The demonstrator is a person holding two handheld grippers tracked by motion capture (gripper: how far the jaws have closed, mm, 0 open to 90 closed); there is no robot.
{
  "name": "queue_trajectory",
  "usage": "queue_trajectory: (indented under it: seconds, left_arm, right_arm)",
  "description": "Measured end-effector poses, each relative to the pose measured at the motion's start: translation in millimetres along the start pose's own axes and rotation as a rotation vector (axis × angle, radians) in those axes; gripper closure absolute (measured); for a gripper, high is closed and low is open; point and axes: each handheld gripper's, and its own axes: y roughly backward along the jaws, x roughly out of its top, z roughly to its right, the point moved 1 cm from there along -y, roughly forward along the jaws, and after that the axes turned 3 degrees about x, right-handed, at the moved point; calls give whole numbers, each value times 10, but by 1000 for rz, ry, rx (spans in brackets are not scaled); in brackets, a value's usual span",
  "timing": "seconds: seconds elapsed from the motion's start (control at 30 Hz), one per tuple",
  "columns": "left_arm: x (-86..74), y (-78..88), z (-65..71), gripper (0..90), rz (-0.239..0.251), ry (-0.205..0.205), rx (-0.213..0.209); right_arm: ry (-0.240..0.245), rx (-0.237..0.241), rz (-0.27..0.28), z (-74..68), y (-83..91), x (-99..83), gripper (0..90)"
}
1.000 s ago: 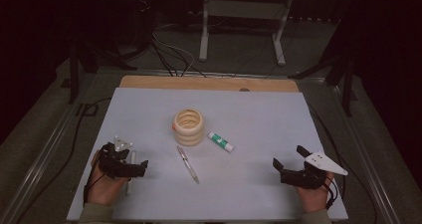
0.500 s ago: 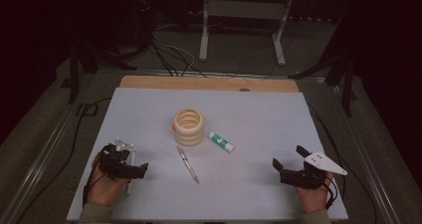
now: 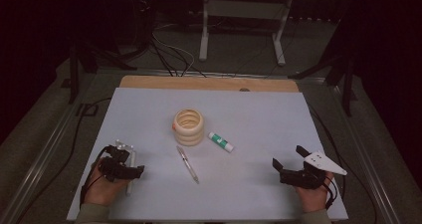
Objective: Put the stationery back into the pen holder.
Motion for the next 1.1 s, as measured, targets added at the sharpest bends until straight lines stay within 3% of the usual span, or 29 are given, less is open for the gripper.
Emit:
queue_trajectory:
  seconds: [0.07, 0.17, 0.23, 0.33, 0.67, 1.0, 1.1]
  left_arm:
    - [-27, -18, -17, 441, -49, 1, 20]
    - [-37, -10, -24, 521, -45, -9, 15]
    - [-33, -3, -34, 687, -51, -19, 12]
    - [-24, -8, -61, 792, -60, -18, 10]
    - [-2, -5, -50, 797, -71, -35, 19]
    - [8, 26, -26, 797, -31, -39, 31]
    - [41, 78, -6, 797, 11, -55, 11]
  right_arm:
    - [-1, 0, -1, 0, 0, 0, 0]
    - [1, 0, -1, -2, -1, 0, 0]
    - [3, 2, -4, -6, -6, 0, 0]
    - [3, 2, -2, -9, -6, 1, 0]
    - [3, 0, -1, -6, -4, 2, 0]
    - [1, -1, -4, -2, -3, -1, 0]
    - [1, -1, -4, -3, -3, -1, 0]
